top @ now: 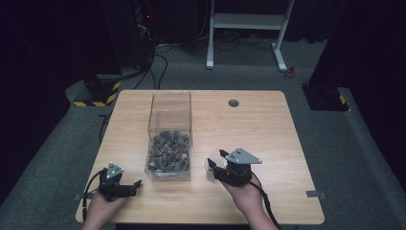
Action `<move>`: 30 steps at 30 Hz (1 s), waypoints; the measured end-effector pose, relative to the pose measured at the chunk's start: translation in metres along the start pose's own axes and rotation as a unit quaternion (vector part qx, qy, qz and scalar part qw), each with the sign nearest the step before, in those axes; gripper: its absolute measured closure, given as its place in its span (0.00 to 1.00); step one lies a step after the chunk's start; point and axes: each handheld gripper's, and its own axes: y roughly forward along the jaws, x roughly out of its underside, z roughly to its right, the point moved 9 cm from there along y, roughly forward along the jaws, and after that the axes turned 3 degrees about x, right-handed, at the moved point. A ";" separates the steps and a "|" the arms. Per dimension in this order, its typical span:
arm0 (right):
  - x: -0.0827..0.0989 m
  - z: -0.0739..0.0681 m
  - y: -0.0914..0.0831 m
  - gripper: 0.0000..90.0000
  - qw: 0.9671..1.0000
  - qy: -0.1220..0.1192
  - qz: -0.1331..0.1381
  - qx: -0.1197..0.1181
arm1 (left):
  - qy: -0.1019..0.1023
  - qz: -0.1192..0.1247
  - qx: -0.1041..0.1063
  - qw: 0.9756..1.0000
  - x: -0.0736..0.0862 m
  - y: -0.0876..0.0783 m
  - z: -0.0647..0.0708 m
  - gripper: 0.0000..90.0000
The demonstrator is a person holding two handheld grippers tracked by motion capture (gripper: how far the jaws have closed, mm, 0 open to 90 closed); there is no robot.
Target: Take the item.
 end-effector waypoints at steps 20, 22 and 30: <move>0.002 0.021 -0.007 0.32 0.999 0.013 0.006 0.032 | 0.001 0.000 0.000 1.000 0.000 0.000 0.000 0.02; 0.003 0.024 -0.008 0.31 0.999 0.014 0.006 0.035 | 0.001 0.000 0.000 1.000 0.000 0.000 0.000 0.02; 0.009 0.039 -0.015 0.30 0.998 0.019 0.006 0.053 | 0.001 0.000 0.000 1.000 0.000 0.000 0.000 0.02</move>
